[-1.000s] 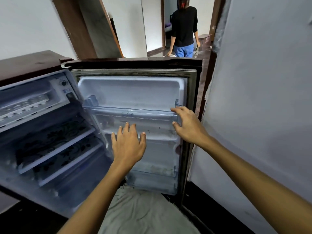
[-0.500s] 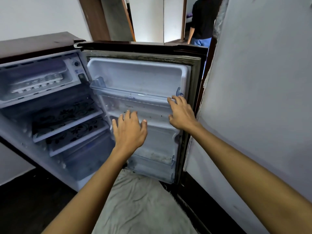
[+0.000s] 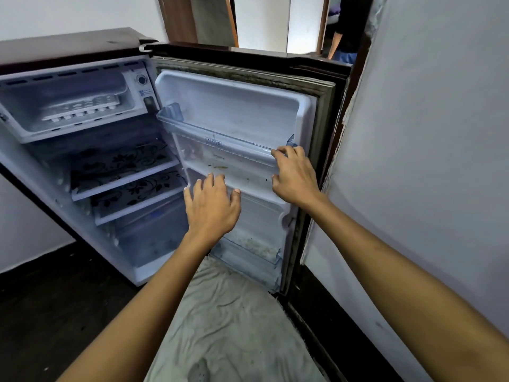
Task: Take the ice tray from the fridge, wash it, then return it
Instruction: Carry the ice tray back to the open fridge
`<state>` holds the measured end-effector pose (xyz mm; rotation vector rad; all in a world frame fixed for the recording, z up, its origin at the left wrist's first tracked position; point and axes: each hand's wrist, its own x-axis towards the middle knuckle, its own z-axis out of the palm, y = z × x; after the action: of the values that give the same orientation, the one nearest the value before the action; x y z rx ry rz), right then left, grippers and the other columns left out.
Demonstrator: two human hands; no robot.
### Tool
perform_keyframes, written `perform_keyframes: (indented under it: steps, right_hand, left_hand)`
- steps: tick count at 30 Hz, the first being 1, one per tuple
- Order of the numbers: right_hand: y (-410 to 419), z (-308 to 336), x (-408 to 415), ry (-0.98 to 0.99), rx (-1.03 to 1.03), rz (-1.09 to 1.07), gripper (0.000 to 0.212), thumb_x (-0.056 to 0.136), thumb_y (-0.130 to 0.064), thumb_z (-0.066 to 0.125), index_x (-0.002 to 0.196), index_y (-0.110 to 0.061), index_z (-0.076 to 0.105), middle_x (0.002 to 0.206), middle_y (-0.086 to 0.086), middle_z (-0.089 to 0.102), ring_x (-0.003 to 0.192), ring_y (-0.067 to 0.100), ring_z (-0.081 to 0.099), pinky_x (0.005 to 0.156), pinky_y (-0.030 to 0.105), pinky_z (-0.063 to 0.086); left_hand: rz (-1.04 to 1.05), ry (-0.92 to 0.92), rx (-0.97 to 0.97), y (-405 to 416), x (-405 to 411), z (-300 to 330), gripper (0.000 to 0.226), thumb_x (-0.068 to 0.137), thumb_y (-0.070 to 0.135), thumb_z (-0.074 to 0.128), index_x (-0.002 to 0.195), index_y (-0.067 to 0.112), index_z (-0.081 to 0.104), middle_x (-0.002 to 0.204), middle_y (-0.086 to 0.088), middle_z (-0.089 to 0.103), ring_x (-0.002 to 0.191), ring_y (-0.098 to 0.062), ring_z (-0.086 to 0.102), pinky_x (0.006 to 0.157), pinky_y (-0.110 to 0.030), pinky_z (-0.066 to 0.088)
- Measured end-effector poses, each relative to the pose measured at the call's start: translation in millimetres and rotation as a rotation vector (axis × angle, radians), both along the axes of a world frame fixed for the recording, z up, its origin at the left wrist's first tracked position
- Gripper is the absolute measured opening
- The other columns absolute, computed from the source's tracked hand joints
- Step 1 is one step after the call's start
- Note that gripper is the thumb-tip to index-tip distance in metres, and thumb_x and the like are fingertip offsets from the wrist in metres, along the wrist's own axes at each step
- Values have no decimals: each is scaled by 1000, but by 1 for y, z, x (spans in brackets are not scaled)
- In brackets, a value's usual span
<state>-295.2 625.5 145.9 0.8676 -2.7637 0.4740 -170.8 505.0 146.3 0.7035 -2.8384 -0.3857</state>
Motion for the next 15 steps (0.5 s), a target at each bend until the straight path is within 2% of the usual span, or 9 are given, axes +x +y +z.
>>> perform_keyframes:
  steps: [6,10,15]
  right_hand:
    - [-15,-2,39,97,-33,93,52,85,-7,55,136,-12,43,129,5,51,120,25,40,98,31,35]
    - [-33,0,73,124,-30,161,52,83,-7,55,133,-10,43,126,7,54,118,26,43,102,32,31]
    - [-62,-4,112,159,-36,284,59,83,-7,55,139,-6,37,128,13,53,118,29,45,108,35,29]
  left_hand:
    - [55,7,15,-8,20,-9,51,98,40,38,139,10,40,146,-8,42,137,-31,33,115,-53,17]
    - [114,-14,18,-21,35,-18,49,97,41,39,135,10,44,143,-10,45,134,-32,37,111,-55,22]
    - [197,-21,35,-38,58,-22,44,97,39,40,127,9,48,135,-10,51,129,-35,41,110,-55,24]
